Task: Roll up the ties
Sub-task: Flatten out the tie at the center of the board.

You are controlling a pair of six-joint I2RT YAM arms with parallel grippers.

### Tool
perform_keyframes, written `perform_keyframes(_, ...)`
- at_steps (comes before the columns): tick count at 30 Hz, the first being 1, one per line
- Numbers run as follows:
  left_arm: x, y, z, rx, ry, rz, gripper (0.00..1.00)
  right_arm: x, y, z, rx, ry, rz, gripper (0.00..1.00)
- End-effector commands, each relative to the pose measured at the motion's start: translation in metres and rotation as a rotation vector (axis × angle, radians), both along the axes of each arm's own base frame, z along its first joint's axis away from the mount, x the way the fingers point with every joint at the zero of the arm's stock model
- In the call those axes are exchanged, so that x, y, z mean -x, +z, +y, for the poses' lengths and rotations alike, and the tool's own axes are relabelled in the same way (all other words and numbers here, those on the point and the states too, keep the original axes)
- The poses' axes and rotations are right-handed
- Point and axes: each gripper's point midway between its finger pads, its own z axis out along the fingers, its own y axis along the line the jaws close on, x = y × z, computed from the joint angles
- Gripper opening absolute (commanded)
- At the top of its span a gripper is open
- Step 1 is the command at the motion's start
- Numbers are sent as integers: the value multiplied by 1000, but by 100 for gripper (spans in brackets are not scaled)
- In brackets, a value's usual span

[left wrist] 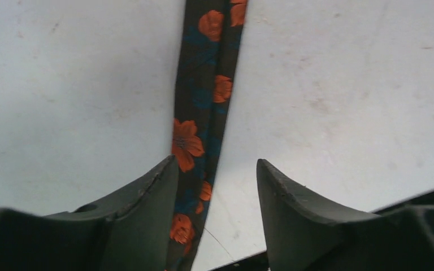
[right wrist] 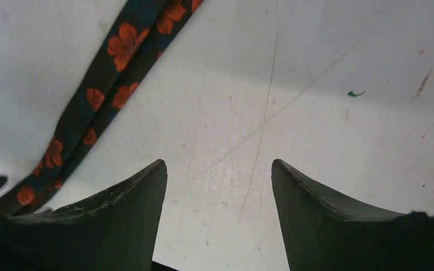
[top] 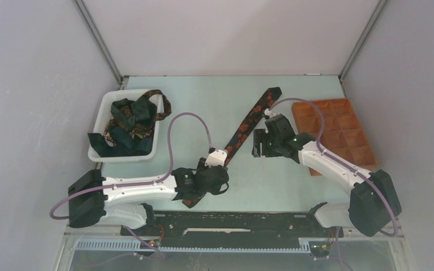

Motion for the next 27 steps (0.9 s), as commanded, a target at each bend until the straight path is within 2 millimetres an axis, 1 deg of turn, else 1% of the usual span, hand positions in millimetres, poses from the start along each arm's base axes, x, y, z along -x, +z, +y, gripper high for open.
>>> perform_keyframes(1, 8, 36, -22, 206, -47, 1, 63, -46, 41, 2, -46, -109, -101, 71)
perform_keyframes(4, 12, 54, -13, 252, -27, -3, 66, -75, 57, -7, -54, -182, -128, 71)
perform_keyframes(5, 13, 58, -9, 263, -16, -3, 66, -85, 57, -11, -51, -205, -125, 71)
perform_keyframes(8, 16, 63, 3, 280, 17, 0, 67, -116, 62, -27, -25, -279, -136, 71)
perform_keyframes(9, 17, 62, 7, 283, 29, 2, 67, -124, 61, -32, 1, -297, -124, 71)
perform_keyframes(13, 22, 52, 19, 294, 64, 24, 67, -160, 59, -42, 81, -337, -103, 71)
perform_keyframes(16, 27, 41, 22, 317, 73, 44, 67, -187, 55, -48, 124, -360, -85, 70)
perform_keyframes(17, 29, 37, 22, 325, 74, 51, 67, -196, 50, -50, 140, -364, -71, 70)
perform_keyframes(18, 29, 35, 21, 337, 75, 54, 67, -209, 47, -50, 155, -362, -67, 70)
perform_keyframes(20, 31, 30, 23, 346, 79, 62, 67, -228, 41, -57, 197, -374, -51, 68)
perform_keyframes(21, 32, 27, 24, 349, 82, 68, 66, -237, 32, -63, 216, -380, -28, 66)
perform_keyframes(23, 34, 20, 26, 351, 87, 74, 66, -251, 26, -63, 224, -370, -7, 63)
perform_keyframes(27, 36, 9, 30, 357, 85, 76, 66, -275, 12, -58, 239, -343, 9, 59)
